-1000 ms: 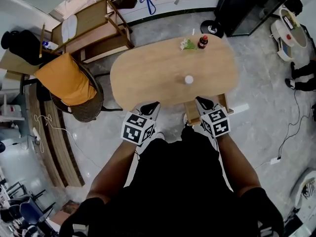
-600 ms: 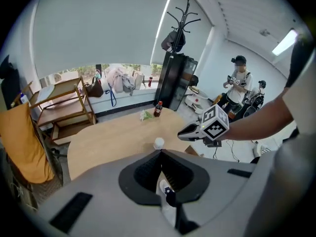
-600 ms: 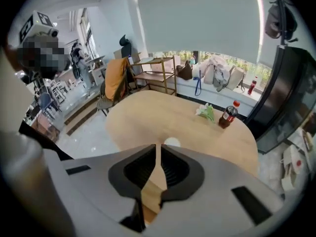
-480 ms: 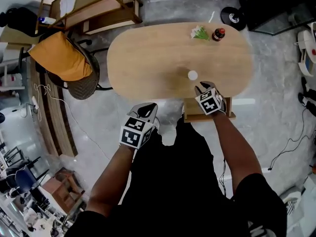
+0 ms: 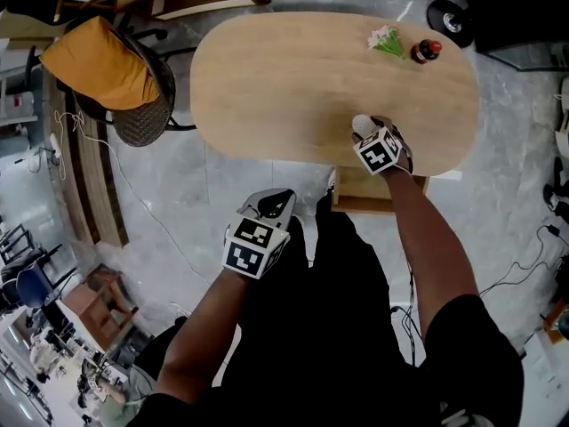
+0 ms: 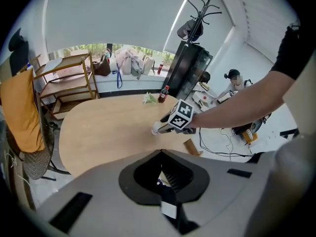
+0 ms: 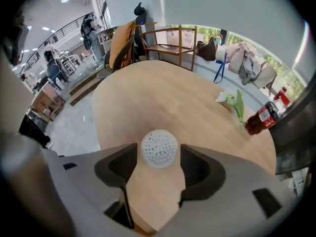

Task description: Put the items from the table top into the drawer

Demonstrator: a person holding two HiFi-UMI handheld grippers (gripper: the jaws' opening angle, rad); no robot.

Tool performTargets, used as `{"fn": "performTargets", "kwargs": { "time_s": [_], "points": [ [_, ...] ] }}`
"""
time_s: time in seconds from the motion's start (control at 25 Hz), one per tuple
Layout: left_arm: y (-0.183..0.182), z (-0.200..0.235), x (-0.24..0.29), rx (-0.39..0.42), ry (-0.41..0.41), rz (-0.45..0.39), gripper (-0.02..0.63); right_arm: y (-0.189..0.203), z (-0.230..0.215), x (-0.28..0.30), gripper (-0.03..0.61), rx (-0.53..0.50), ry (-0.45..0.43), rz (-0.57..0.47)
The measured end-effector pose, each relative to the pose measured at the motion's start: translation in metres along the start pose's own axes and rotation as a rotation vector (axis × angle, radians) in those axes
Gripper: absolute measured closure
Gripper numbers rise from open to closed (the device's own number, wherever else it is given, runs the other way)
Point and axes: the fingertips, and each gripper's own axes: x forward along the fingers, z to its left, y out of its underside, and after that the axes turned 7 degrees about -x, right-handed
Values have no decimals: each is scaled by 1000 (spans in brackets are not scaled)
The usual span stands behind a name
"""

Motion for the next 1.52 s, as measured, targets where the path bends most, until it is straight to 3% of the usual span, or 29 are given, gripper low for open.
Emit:
{"fn": "performTargets", "kwargs": {
  "time_s": [0.4,0.68,0.88,1.08,1.24,1.52],
  "points": [
    [18,13,5,-49,-8,3,609,0,2,30,325,-35,-6,60],
    [12,10,6,-19,14,9,609,-2,2,24,316,-28,-12,58],
    [13,6,6,25,34,26,609,4,13,-4,318,25,28,-8],
    [13,-2,16,81,60,62,609,50,38,-47,318,188,73,-75],
    [10,-9,27,126,87,87,609,105,76,-66,318,320,84,-63],
    [20,-19,47,169,110,155,609,169,138,-29,316,351,-3,46]
  ]
}}
